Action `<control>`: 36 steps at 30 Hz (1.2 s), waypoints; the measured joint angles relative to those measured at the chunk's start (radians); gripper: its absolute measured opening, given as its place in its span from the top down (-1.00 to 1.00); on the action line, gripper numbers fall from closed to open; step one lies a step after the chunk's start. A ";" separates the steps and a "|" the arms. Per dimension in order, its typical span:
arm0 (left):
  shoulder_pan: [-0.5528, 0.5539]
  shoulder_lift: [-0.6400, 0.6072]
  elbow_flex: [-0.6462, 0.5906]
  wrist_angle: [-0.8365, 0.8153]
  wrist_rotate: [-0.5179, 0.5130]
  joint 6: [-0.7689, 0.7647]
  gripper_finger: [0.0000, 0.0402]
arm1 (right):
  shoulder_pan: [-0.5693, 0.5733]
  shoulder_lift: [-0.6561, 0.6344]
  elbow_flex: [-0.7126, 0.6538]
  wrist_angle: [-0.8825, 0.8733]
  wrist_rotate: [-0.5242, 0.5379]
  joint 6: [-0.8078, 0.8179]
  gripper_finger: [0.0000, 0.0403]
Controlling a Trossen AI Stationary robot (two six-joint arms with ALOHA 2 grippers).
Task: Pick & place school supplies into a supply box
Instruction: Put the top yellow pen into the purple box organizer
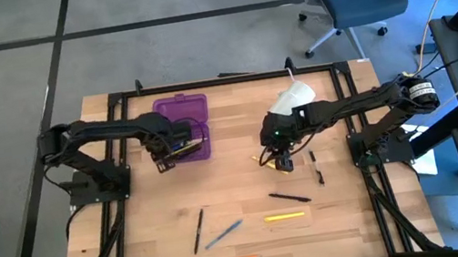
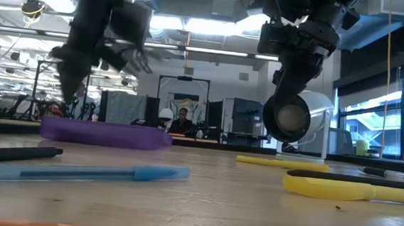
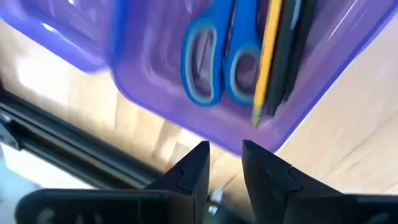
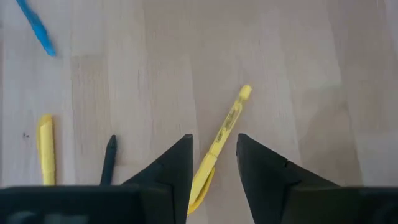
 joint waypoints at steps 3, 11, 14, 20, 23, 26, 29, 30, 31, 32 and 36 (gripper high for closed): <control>-0.011 -0.061 0.013 0.089 -0.001 -0.064 0.57 | 0.012 0.002 0.000 -0.031 0.045 0.054 0.36; -0.049 -0.148 0.001 0.504 0.017 -0.064 0.58 | 0.062 0.015 0.000 -0.098 0.066 0.258 0.36; -0.065 -0.154 0.001 0.526 0.065 -0.025 0.59 | 0.073 0.021 0.000 -0.088 0.066 0.260 0.36; -0.099 -0.153 0.000 0.515 0.078 -0.047 0.58 | 0.094 0.034 0.001 -0.111 0.114 0.286 0.38; -0.119 -0.153 -0.001 0.515 0.077 -0.049 0.57 | 0.103 0.060 0.001 -0.127 0.124 0.336 0.41; -0.132 -0.153 -0.001 0.517 0.078 -0.049 0.57 | 0.120 0.094 0.001 -0.126 0.127 0.367 0.43; -0.143 -0.153 -0.001 0.514 0.078 -0.048 0.57 | 0.140 0.129 0.001 -0.126 0.127 0.391 0.45; -0.145 -0.153 -0.001 0.514 0.079 -0.048 0.57 | 0.145 0.139 0.001 -0.127 0.126 0.392 0.45; -0.147 -0.153 -0.001 0.514 0.080 -0.047 0.57 | 0.150 0.148 0.001 -0.127 0.127 0.395 0.45; -0.148 -0.153 -0.001 0.514 0.081 -0.046 0.58 | 0.153 0.156 0.001 -0.126 0.127 0.408 0.45; -0.150 -0.153 -0.001 0.513 0.080 -0.029 0.59 | 0.158 0.181 0.001 -0.125 0.127 0.439 0.46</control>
